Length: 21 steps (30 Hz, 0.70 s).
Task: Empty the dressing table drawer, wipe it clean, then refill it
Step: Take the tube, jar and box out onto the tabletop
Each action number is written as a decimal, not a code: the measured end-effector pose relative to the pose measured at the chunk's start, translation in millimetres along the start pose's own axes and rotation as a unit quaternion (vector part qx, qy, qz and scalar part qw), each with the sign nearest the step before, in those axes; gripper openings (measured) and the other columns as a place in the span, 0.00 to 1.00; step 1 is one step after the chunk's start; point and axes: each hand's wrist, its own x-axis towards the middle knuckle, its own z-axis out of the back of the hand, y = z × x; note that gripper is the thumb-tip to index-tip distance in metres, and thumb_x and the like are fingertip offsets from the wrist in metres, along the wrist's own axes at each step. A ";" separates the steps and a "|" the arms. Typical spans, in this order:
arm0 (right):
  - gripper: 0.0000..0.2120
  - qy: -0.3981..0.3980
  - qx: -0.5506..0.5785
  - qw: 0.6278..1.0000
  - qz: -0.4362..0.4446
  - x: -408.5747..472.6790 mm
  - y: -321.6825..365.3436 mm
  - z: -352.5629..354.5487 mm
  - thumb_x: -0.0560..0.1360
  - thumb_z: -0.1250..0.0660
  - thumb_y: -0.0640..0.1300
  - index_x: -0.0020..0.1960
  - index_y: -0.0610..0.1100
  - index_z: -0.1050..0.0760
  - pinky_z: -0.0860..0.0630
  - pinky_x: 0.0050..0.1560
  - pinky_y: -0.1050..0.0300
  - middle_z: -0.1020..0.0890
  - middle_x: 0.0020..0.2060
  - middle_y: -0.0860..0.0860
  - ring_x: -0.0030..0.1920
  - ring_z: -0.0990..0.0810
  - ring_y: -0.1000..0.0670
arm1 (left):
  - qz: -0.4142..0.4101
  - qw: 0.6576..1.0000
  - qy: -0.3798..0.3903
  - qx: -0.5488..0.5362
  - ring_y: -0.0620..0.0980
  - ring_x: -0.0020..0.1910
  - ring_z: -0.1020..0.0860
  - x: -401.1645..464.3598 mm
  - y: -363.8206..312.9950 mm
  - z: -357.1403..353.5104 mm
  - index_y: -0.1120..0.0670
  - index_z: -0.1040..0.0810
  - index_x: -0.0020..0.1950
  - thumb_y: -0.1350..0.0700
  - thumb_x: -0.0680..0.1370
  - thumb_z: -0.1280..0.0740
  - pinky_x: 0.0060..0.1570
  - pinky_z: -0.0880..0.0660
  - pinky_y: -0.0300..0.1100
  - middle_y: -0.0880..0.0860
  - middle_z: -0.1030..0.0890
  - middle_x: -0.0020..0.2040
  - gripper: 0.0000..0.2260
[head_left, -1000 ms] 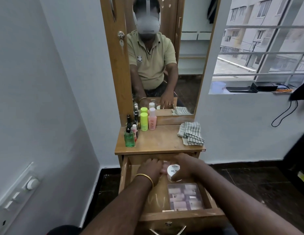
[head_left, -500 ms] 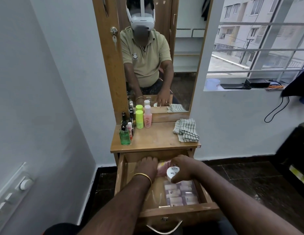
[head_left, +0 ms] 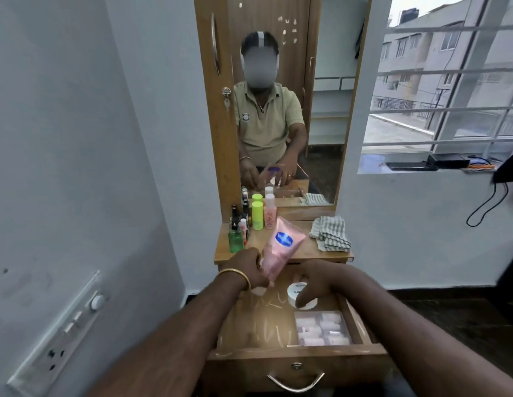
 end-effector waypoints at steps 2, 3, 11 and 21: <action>0.29 -0.038 -0.014 0.999 -0.005 2.3 5.2 7.5 0.67 0.24 0.54 0.65 0.47 0.25 0.24 0.56 0.53 0.22 0.60 0.49 0.58 0.22 0.48 | -0.006 0.997 -0.036 -0.070 0.50 0.50 0.21 1.6 -6.9 19.3 0.52 0.25 0.59 0.45 0.61 0.20 0.51 0.22 0.45 0.50 0.19 0.55 0.31; 0.30 -0.062 -0.013 0.998 -0.003 5.1 7.0 10.3 0.67 0.25 0.54 0.66 0.47 0.26 0.24 0.56 0.53 0.23 0.61 0.48 0.59 0.23 0.47 | -0.012 0.993 -0.057 -0.101 0.50 0.50 0.22 2.5 -11.7 29.4 0.52 0.25 0.61 0.46 0.62 0.20 0.51 0.23 0.44 0.49 0.19 0.55 0.31; 0.40 -0.221 0.060 0.973 -0.012 52.7 20.5 13.8 0.68 0.25 0.55 0.75 0.49 0.37 0.30 0.65 0.51 0.31 0.71 0.48 0.69 0.30 0.45 | -0.066 0.955 -0.174 -0.229 0.52 0.60 0.22 34.9 -39.1 79.7 0.48 0.34 0.70 0.50 0.67 0.21 0.54 0.24 0.44 0.50 0.23 0.64 0.36; 0.55 -0.249 0.230 0.941 0.005 113.1 28.0 -1.8 0.62 0.22 0.53 0.78 0.52 0.53 0.24 0.60 0.46 0.24 0.66 0.48 0.64 0.24 0.45 | -0.037 0.962 -0.156 -0.222 0.52 0.57 0.22 86.2 -33.6 88.4 0.49 0.33 0.66 0.50 0.64 0.20 0.58 0.22 0.50 0.49 0.22 0.61 0.35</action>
